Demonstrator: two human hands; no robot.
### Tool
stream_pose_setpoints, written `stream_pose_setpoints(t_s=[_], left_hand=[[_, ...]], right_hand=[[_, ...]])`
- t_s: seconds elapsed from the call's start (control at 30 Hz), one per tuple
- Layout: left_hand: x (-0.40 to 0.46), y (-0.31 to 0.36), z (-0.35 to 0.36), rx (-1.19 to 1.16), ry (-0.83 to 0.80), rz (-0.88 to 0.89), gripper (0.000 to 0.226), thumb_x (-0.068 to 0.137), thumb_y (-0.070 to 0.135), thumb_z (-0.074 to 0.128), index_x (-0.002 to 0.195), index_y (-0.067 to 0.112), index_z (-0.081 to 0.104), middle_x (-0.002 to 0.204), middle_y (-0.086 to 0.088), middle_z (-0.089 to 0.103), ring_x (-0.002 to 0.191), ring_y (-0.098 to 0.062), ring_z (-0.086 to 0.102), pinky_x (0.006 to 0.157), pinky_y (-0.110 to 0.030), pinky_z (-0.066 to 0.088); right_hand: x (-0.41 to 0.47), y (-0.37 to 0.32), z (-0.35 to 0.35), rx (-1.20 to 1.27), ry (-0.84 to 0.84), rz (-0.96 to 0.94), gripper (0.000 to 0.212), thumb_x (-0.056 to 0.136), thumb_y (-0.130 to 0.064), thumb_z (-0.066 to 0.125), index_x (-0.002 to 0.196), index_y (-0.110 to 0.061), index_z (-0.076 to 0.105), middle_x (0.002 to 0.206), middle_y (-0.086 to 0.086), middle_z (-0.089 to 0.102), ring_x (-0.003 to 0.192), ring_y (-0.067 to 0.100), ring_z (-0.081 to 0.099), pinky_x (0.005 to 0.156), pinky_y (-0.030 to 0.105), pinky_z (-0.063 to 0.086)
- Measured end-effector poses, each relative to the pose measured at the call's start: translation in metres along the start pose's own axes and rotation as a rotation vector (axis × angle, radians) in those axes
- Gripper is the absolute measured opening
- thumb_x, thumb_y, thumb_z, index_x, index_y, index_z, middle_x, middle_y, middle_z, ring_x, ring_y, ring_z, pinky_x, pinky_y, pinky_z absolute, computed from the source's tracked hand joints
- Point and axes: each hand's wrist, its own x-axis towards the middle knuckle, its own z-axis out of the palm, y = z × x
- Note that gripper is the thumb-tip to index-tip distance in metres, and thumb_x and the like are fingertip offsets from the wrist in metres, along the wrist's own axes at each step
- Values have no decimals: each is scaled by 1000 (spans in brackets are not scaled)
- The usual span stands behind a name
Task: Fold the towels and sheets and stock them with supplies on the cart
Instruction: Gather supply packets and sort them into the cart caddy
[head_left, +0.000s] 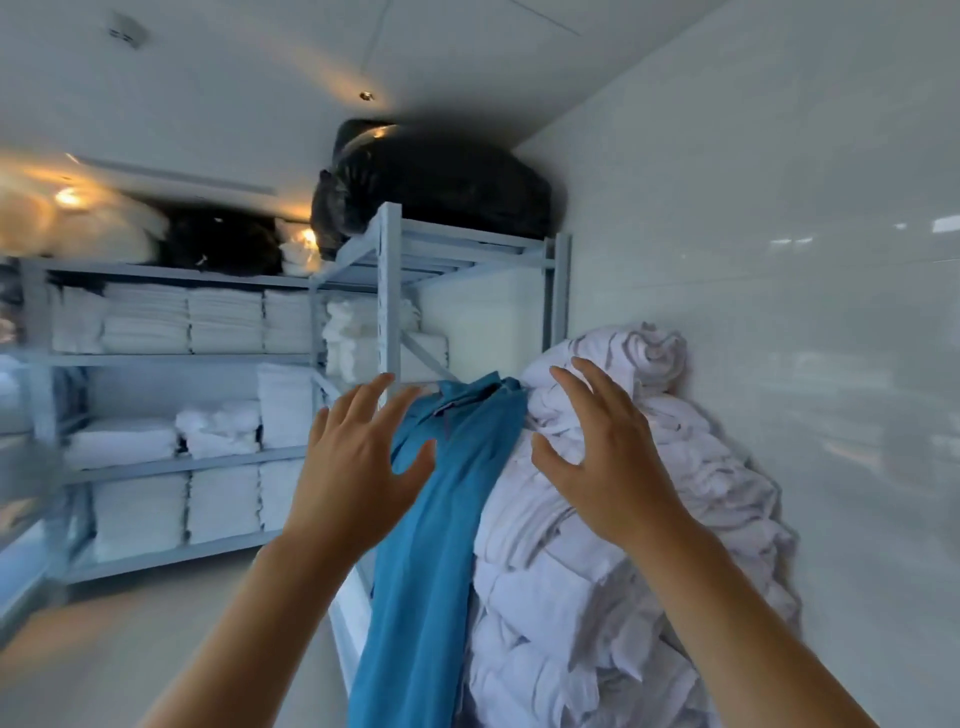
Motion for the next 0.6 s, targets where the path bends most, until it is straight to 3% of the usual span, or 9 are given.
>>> stream_pose_setpoints(t_s=[0.13,0.33,0.47,0.6], left_hand=[[0,-61,-25,115,39,-75,57,91,44,65,144,25,55,153,-4,48,140,-30,44,111,-59,39],[0,-146,-53,230,37,-174,55,93,42,67,143,23,57,153,-6,48,139,-32,44,111,-60,38],[2,-197,-67,275,46,-240,56,93,44,65,145,24,56,156,-3,45,142,-29,41,114,-57,35],[13,-245,-73,315,57,-262,57,95,46,62,147,25,54,158,-2,43,145,-28,38,117,-56,33]], right_hand=[[30,-37,53,44,-28,-61,66,95,-50,56,154,-23,42,165,-3,28,152,16,26,123,44,27],[69,-84,135,111,-47,-153,68,91,-59,44,150,-25,45,162,-4,32,150,16,28,122,39,26],[93,-110,186,154,-81,-188,69,91,-61,43,151,-27,45,162,-5,33,150,16,29,122,47,31],[117,-129,226,174,-99,-203,69,91,-61,44,151,-28,44,162,-7,30,149,16,28,122,44,29]])
